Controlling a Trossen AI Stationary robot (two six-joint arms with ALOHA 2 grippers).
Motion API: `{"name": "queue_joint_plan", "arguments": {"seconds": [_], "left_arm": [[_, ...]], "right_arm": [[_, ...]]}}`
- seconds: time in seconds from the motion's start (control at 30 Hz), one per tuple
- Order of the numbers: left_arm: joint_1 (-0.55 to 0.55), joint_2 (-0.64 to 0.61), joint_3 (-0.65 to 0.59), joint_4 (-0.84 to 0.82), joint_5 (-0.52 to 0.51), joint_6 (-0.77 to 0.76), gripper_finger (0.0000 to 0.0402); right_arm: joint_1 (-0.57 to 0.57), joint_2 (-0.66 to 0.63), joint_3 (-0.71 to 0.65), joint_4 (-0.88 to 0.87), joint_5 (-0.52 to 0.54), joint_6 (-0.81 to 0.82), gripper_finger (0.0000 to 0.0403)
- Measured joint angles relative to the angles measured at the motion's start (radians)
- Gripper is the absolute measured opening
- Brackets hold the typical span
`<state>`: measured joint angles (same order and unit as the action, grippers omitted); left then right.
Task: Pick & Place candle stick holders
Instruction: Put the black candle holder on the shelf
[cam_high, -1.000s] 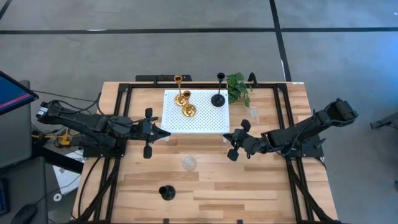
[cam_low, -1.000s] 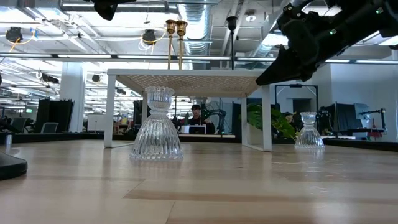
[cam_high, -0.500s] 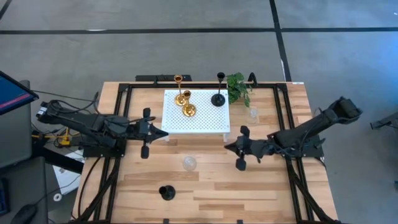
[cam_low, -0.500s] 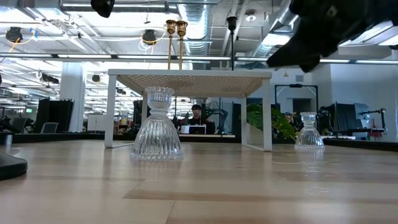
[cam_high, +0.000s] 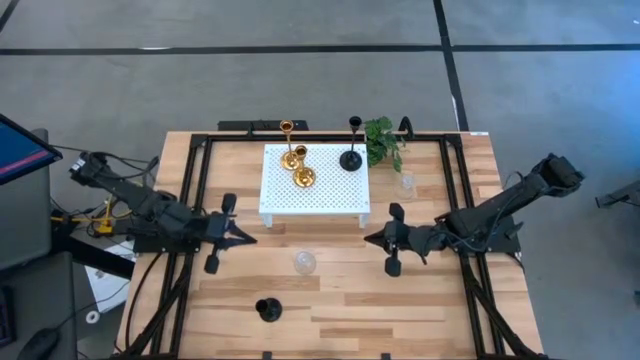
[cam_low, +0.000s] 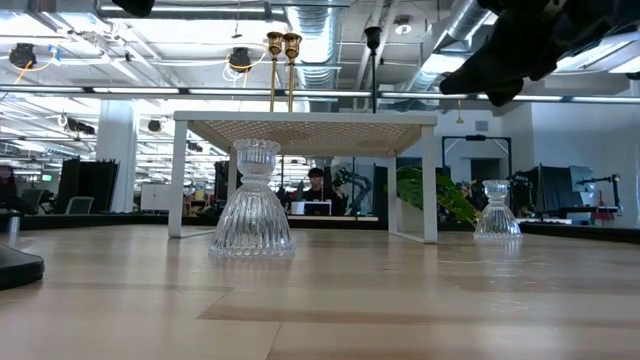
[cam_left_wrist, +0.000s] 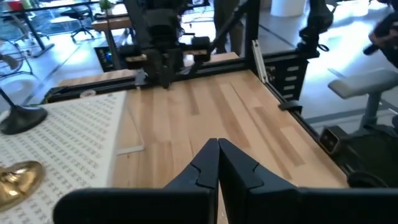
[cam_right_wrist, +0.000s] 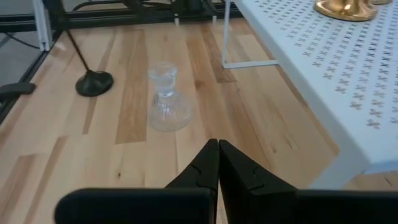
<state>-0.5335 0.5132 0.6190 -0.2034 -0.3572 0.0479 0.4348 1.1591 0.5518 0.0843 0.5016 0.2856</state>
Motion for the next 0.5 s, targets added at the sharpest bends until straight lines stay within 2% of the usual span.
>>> {"name": "queue_joint_plan", "arguments": {"seconds": [0.17, 0.5], "left_arm": [[-0.056, -0.018, -0.040, 0.002, -0.035, 0.024, 0.0005], [-0.119, -0.022, -0.167, 0.002, -0.035, -0.003, 0.0005]], "right_arm": [[0.000, 0.000, 0.000, 0.006, 0.000, 0.001, 0.0000], [-0.007, 0.000, 0.000, 0.006, 0.000, 0.002, 0.0000]]}}
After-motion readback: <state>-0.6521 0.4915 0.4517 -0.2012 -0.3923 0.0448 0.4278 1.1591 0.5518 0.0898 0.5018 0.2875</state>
